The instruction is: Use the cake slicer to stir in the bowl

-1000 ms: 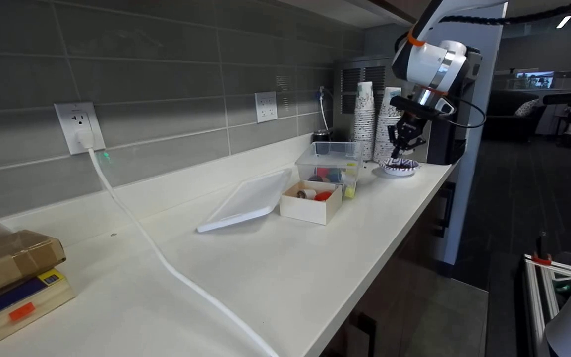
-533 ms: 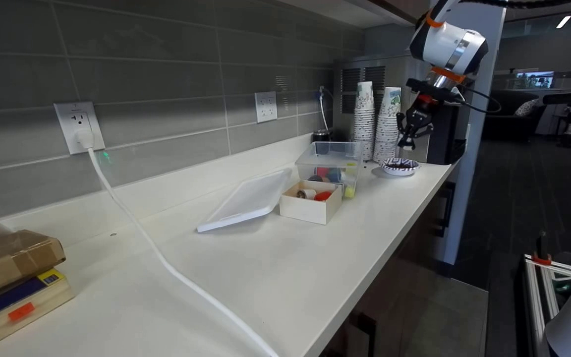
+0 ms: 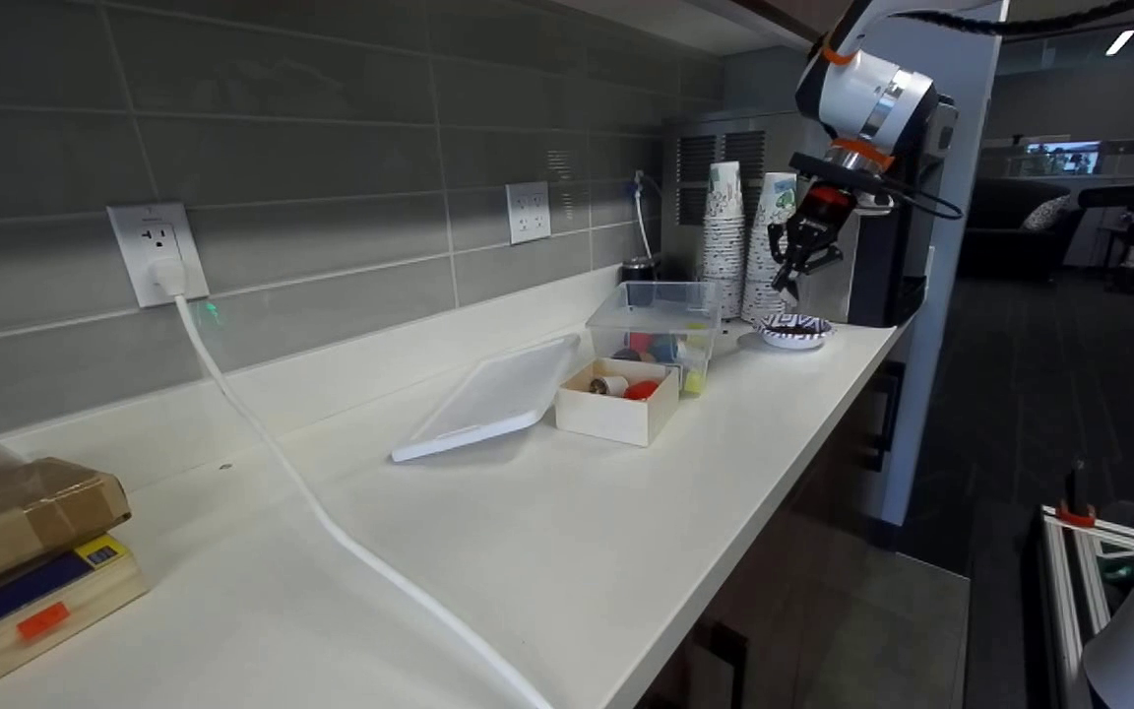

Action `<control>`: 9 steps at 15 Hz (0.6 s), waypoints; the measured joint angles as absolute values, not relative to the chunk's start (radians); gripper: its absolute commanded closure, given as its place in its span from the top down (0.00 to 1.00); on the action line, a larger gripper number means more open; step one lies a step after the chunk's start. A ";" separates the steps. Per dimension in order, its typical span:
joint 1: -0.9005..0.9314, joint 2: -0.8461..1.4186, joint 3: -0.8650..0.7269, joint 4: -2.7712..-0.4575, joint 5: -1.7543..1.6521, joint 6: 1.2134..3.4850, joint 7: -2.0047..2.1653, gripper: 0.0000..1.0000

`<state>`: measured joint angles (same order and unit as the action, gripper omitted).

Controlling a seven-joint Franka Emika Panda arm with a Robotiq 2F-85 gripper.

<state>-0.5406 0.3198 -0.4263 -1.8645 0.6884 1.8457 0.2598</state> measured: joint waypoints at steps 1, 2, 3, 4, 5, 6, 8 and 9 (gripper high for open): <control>-0.541 0.346 -0.424 -1.839 0.689 1.828 0.261 0.01; -0.543 0.370 -0.421 -1.815 0.689 1.811 0.261 0.01; -0.547 0.394 -0.418 -1.794 0.689 1.796 0.261 0.01; -0.552 0.415 -0.415 -1.774 0.689 1.782 0.261 0.01; -0.558 0.435 -0.411 -1.755 0.689 1.768 0.261 0.01; -0.566 0.454 -0.406 -1.738 0.689 1.755 0.261 0.01; -0.585 0.489 -0.395 -1.703 0.689 1.728 0.261 0.01; -0.595 0.504 -0.389 -1.687 0.689 1.716 0.261 0.01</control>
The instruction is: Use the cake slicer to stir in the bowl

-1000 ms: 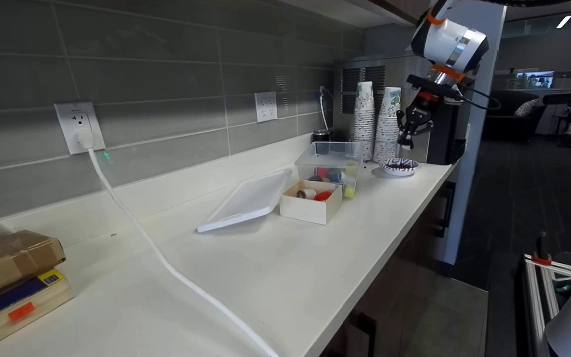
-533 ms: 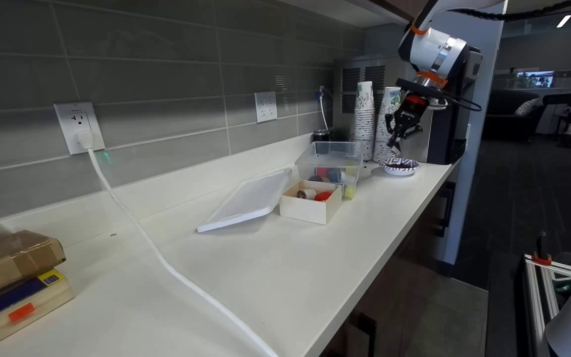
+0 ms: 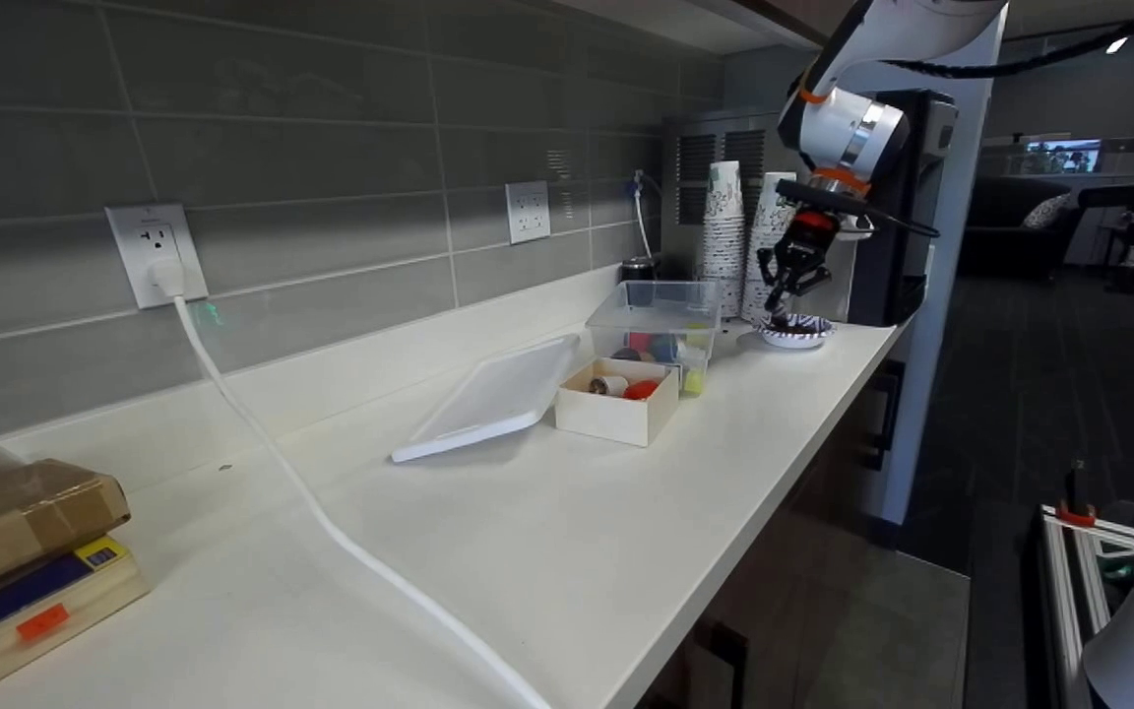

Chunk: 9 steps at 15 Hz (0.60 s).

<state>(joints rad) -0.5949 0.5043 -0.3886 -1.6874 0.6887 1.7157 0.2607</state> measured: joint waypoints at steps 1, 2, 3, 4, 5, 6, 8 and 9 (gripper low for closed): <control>-0.604 0.519 -0.383 -1.671 0.689 1.701 0.261 0.01; -0.614 0.532 -0.378 -1.656 0.689 1.688 0.261 0.01; -0.624 0.544 -0.373 -1.643 0.689 1.677 0.261 0.01; -0.632 0.554 -0.369 -1.630 0.689 1.664 0.263 0.01; -0.641 0.563 -0.365 -1.618 0.689 1.652 0.266 0.01; -0.648 0.569 -0.363 -1.605 0.689 1.642 0.270 0.01; -0.657 0.579 -0.362 -1.586 0.689 1.626 0.288 0.01; -0.661 0.584 -0.362 -1.577 0.689 1.621 0.299 0.01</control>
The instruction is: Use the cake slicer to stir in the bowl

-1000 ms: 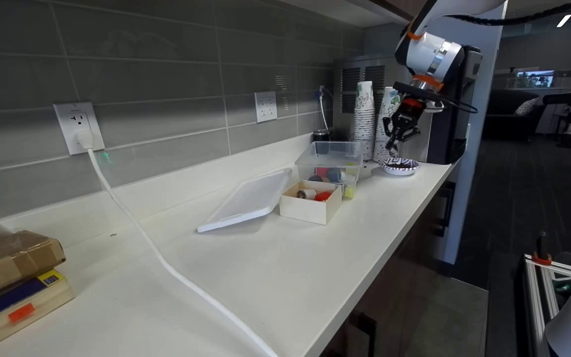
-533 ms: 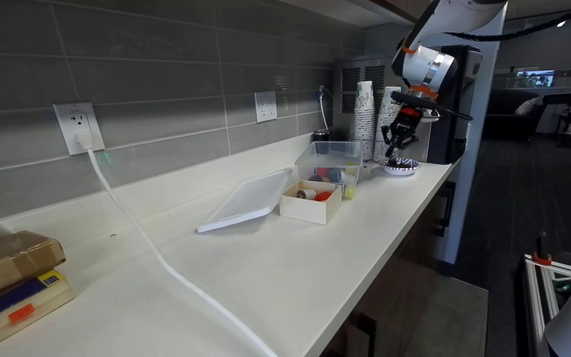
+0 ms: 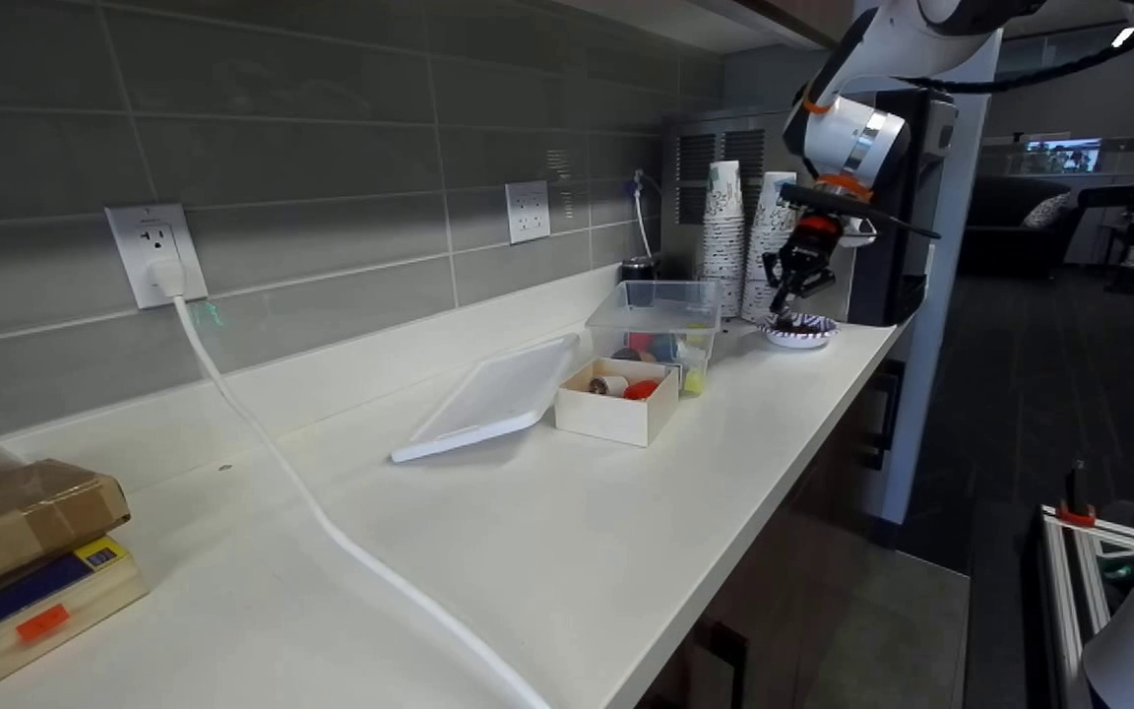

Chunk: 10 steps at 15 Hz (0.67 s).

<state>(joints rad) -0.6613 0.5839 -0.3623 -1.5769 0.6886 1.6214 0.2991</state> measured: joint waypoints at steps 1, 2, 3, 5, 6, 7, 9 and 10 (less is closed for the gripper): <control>-0.665 0.588 -0.362 -1.570 0.687 1.618 0.312 0.01; -0.668 0.591 -0.362 -1.563 0.684 1.614 0.326 0.01; -0.670 0.594 -0.363 -1.555 0.677 1.609 0.340 0.01; -0.671 0.602 -0.363 -1.540 0.652 1.599 0.371 0.01; -0.671 0.606 -0.363 -1.530 0.635 1.589 0.386 0.01; -0.670 0.612 -0.363 -1.519 0.621 1.580 0.402 0.01; -0.670 0.622 -0.363 -1.500 0.602 1.576 0.439 0.01; -0.671 0.627 -0.363 -1.491 0.600 1.577 0.458 0.01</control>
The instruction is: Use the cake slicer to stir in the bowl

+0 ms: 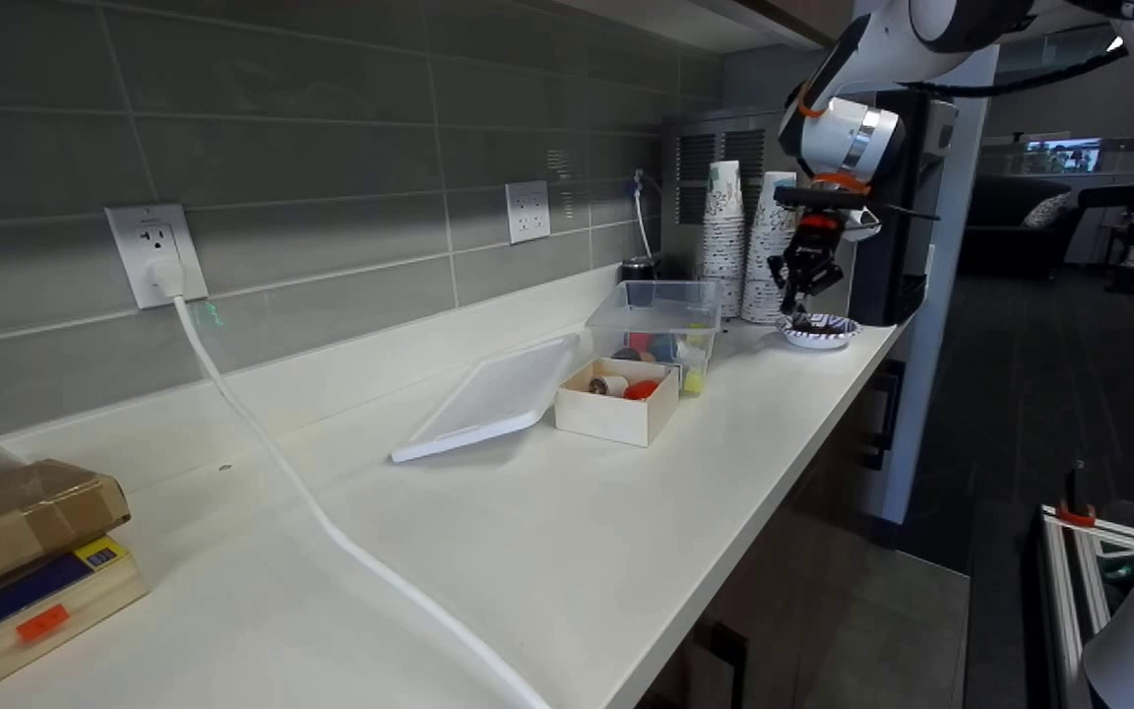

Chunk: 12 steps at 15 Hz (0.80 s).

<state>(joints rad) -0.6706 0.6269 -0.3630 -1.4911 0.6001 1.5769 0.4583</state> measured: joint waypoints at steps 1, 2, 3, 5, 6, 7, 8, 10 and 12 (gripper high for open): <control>-0.671 0.630 -0.363 -1.487 0.600 1.585 0.473 0.01; -0.671 0.632 -0.363 -1.485 0.603 1.598 0.483 0.01; -0.671 0.633 -0.363 -1.485 0.608 1.619 0.486 0.01; -0.672 0.638 -0.359 -1.486 0.623 1.672 0.484 0.01; -0.672 0.641 -0.355 -1.488 0.631 1.698 0.481 0.01; -0.672 0.643 -0.350 -1.490 0.640 1.722 0.474 0.01; -0.672 0.647 -0.343 -1.491 0.645 1.741 0.466 0.01; -0.672 0.654 -0.327 -1.491 0.645 1.762 0.451 0.01; -0.672 0.661 -0.311 -1.491 0.645 1.765 0.434 0.01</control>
<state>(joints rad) -0.6716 0.6607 -0.3114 -1.4910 0.6447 1.7650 0.4336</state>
